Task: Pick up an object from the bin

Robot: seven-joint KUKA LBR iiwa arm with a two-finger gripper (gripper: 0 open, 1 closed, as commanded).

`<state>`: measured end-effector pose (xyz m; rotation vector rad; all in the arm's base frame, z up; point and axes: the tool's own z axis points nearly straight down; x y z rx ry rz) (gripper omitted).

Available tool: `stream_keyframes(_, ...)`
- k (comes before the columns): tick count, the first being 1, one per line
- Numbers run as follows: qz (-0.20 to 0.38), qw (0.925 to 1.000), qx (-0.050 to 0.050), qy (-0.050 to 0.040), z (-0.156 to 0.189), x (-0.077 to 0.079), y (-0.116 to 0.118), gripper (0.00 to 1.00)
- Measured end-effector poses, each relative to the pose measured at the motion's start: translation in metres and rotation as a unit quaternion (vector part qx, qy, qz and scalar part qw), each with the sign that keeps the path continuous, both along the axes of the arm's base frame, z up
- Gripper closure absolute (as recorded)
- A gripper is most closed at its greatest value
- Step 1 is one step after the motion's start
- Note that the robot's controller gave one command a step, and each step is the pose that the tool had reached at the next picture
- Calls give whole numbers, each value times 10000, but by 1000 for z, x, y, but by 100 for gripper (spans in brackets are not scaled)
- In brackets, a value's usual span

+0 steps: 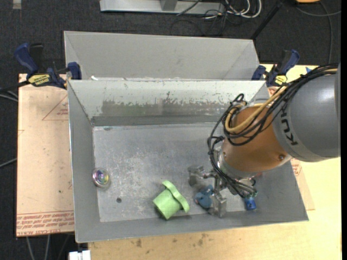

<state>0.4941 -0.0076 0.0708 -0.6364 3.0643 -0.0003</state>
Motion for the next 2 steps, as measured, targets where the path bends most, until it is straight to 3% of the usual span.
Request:
stream_keyframes(1,5,10000,-6,53,-1,-3,0,100)
stream_keyframes(2,167,9999,-16,-5,149,37,-26,100)
